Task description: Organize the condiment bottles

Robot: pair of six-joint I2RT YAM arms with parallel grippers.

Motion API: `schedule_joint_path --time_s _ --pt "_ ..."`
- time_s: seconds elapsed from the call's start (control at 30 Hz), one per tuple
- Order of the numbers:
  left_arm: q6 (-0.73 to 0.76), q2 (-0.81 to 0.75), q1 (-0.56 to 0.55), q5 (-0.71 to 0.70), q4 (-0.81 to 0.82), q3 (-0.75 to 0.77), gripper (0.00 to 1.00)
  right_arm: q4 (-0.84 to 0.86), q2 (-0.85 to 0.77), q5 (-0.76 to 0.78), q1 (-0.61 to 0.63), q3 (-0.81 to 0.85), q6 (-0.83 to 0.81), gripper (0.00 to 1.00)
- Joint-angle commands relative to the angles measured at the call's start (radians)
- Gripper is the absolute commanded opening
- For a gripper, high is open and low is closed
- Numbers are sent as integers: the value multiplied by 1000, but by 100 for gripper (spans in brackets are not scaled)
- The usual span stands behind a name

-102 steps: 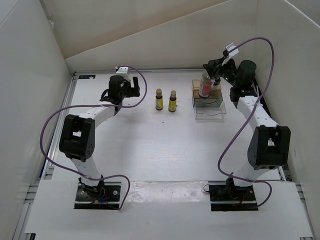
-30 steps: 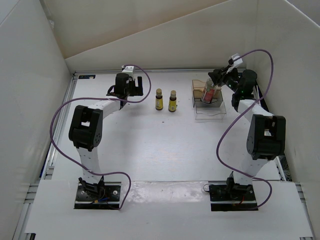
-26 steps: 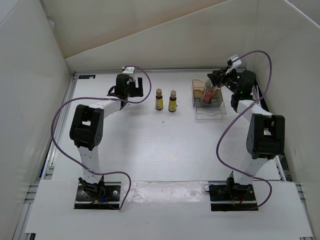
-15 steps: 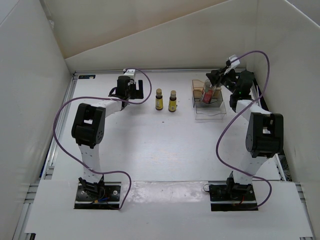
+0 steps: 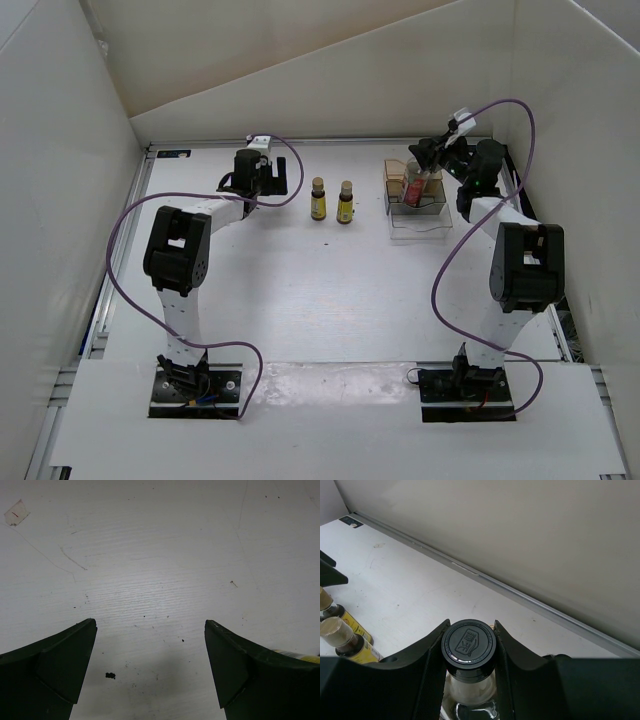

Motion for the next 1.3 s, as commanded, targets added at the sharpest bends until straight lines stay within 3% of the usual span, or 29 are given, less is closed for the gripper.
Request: schedule_joint_path --time_s 0.0,0.4,0.47,0.5,0.57,0.7,0.77,1.27 --pt "4 2 4 -3 17 31 100 104 -6 -7 6 34 -12 0" --pt "-2 -3 4 0 22 20 100 96 -12 -13 6 23 -13 2" --pt "-1 -4 5 0 22 19 100 114 -14 -7 6 4 -12 13" --pt "-1 -7 3 0 23 19 100 117 -15 -3 4 -6 -12 28" --pt "-1 -6 4 -1 23 16 100 128 -18 0 6 -12 -15 44" --pt "1 -10 4 0 23 14 100 134 -27 8 4 -26 -14 61" --pt "-1 -15 3 0 23 11 100 137 -34 16 6 -25 -12 66" --pt "-2 -122 4 -3 42 -58 100 67 -236 60 62 -75 -124 68"
